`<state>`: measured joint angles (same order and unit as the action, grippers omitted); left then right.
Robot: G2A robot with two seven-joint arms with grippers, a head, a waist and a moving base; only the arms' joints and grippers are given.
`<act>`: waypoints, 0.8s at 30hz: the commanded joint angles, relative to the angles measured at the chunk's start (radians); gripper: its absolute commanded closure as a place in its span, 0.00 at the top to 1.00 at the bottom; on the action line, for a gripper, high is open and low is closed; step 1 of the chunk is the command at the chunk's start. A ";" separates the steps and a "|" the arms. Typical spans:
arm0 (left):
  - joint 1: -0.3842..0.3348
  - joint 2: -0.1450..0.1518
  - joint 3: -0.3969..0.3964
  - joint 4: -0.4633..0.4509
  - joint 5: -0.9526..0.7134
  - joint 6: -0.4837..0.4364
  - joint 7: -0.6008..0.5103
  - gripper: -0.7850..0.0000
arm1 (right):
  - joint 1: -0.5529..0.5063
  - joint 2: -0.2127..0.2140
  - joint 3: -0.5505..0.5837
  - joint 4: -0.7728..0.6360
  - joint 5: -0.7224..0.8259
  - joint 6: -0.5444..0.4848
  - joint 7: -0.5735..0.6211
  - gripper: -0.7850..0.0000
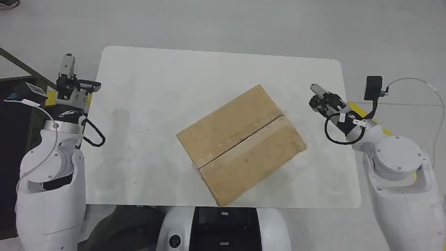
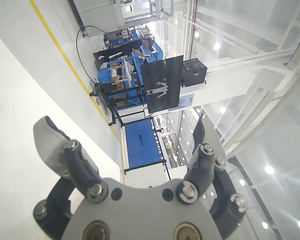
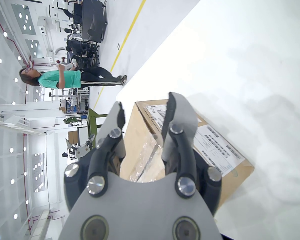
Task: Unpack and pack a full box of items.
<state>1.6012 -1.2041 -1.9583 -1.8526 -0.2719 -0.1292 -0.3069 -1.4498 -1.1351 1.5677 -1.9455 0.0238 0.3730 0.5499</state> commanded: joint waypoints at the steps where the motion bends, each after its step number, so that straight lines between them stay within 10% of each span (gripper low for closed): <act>1: 0.000 0.000 0.000 0.000 0.000 0.000 0.000 1.00 | 0.000 0.000 0.000 0.000 0.000 0.000 0.000 0.61; 10: 0.000 0.000 0.000 0.000 0.000 0.000 0.000 1.00 | 0.000 0.000 0.000 0.000 0.000 0.000 0.000 0.99; 24: 0.000 0.000 0.000 0.000 0.000 0.000 0.000 1.00 | 0.000 0.000 0.000 0.000 0.000 0.000 0.000 1.00</act>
<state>1.6012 -1.2041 -1.9583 -1.8526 -0.2719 -0.1292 -0.3069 -1.4498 -1.1351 1.5676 -1.9455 0.0235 0.3732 0.5504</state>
